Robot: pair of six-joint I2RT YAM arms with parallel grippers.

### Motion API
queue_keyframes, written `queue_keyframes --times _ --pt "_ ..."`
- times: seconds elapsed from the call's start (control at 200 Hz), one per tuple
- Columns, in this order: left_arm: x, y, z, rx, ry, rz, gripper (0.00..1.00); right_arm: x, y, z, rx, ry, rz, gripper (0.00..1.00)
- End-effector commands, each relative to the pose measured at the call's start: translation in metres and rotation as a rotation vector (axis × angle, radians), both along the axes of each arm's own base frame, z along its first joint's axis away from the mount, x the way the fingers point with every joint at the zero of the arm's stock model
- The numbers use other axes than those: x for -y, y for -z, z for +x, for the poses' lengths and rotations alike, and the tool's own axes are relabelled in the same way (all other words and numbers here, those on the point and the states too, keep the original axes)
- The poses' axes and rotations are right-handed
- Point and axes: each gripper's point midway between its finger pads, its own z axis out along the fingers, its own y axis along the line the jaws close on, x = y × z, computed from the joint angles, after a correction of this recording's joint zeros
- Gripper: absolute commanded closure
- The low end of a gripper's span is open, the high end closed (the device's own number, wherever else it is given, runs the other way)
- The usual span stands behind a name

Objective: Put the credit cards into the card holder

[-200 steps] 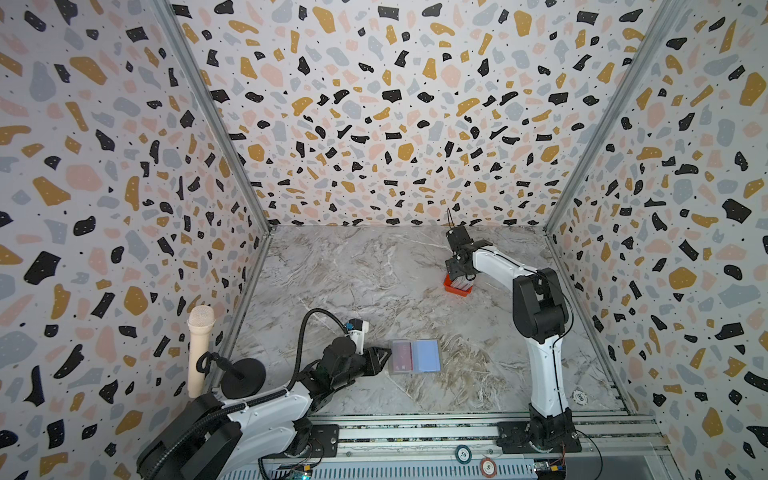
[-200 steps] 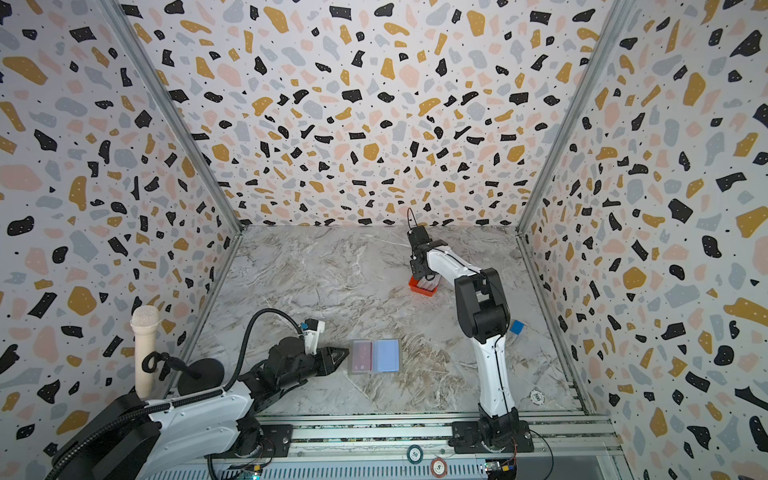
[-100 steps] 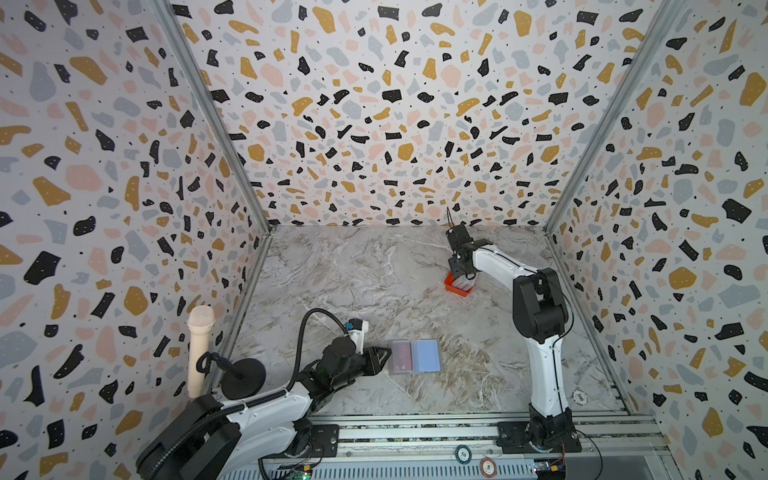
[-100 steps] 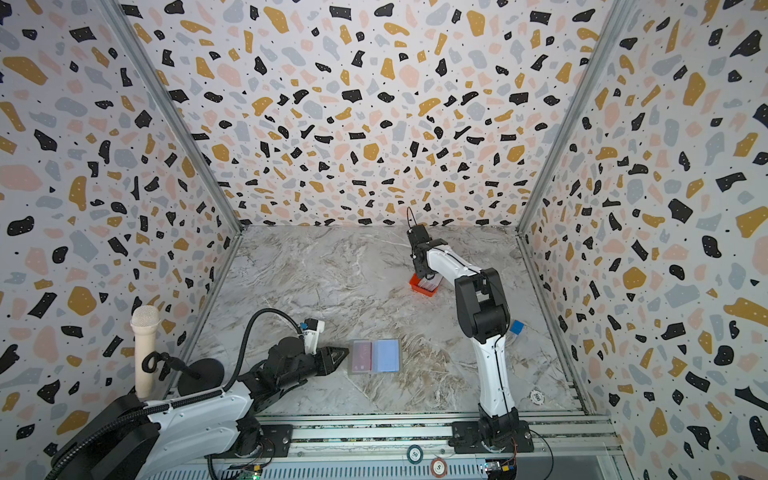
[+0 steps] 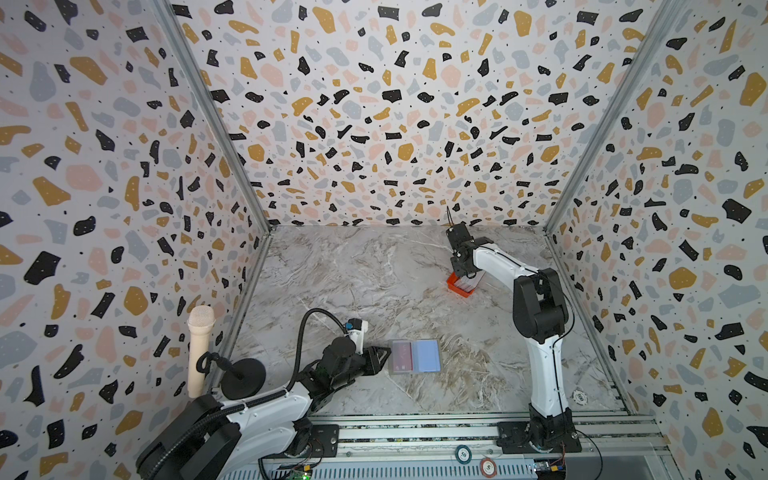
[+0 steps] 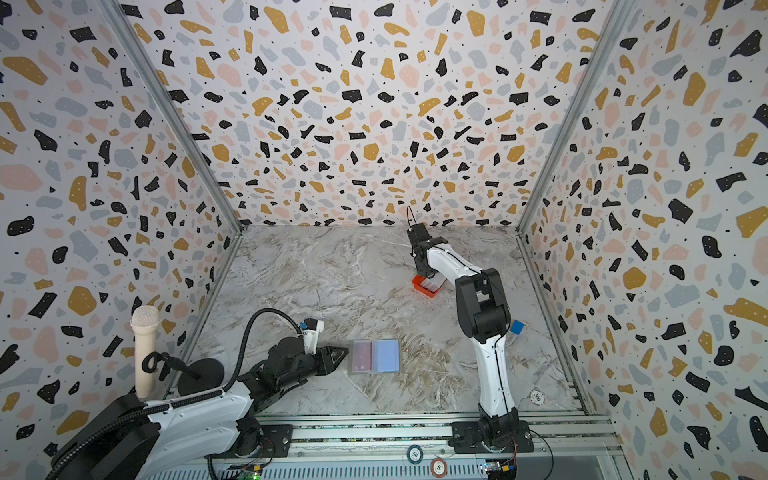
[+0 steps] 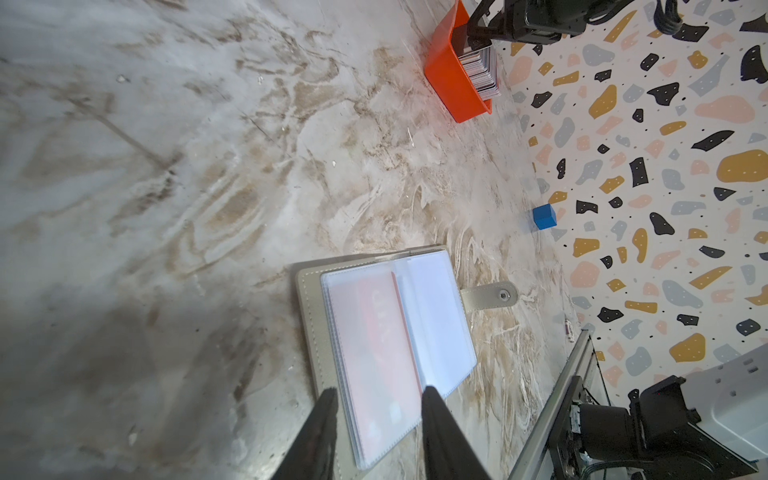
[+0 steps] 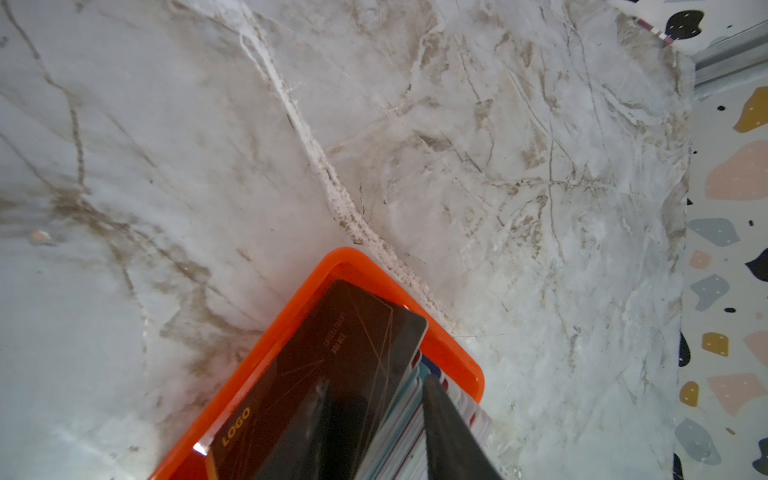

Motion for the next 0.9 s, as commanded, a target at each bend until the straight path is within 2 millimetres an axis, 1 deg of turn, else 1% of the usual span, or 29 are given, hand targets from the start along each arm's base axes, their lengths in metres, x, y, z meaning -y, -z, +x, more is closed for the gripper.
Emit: queue_keyframes --times 0.0,0.095,0.11,0.19,0.21,0.36,0.39,0.466,0.491,0.601,0.691,0.776,0.896 --pt "0.000 -0.002 0.000 0.019 -0.001 -0.015 0.64 0.005 -0.018 -0.002 0.010 0.011 -0.008 0.68" --pt "-0.001 -0.001 -0.001 0.019 -0.002 -0.014 0.64 0.004 -0.018 -0.002 0.010 0.011 -0.003 0.71" --pt "-0.001 -0.001 -0.001 0.019 -0.001 -0.015 0.64 0.004 -0.019 -0.002 0.011 0.010 -0.002 0.73" --pt "-0.002 -0.001 -0.001 0.018 -0.003 -0.013 0.64 0.003 -0.018 -0.002 0.008 0.011 -0.001 0.76" --pt "-0.002 -0.001 -0.001 0.020 -0.003 -0.014 0.64 0.003 -0.017 -0.002 0.007 0.010 -0.001 0.78" --pt "-0.002 -0.002 -0.001 0.021 -0.005 -0.014 0.64 0.003 -0.018 -0.002 0.007 0.011 0.004 0.82" --pt "-0.002 -0.002 -0.001 0.021 -0.005 -0.013 0.64 0.003 -0.019 -0.002 0.009 0.012 0.005 0.85" --pt "-0.001 -0.002 0.000 0.021 -0.004 -0.014 0.64 0.002 -0.019 -0.002 0.009 0.011 0.009 0.88" --pt "-0.001 -0.002 0.000 0.022 -0.004 -0.014 0.64 0.002 -0.020 -0.002 0.011 0.012 0.011 0.91" --pt "-0.002 -0.001 -0.001 0.019 -0.005 -0.010 0.64 0.000 -0.019 -0.002 0.010 0.010 0.024 0.98" --pt "-0.002 -0.001 -0.001 0.020 -0.005 -0.011 0.64 -0.001 -0.018 -0.003 0.006 0.009 0.031 1.00" --pt "-0.003 0.000 -0.002 0.017 -0.006 -0.011 0.64 -0.001 -0.018 -0.003 0.007 0.011 0.036 1.00" --pt "-0.003 0.001 -0.002 0.017 -0.008 -0.011 0.64 -0.003 -0.028 -0.003 0.036 0.006 0.058 1.00"
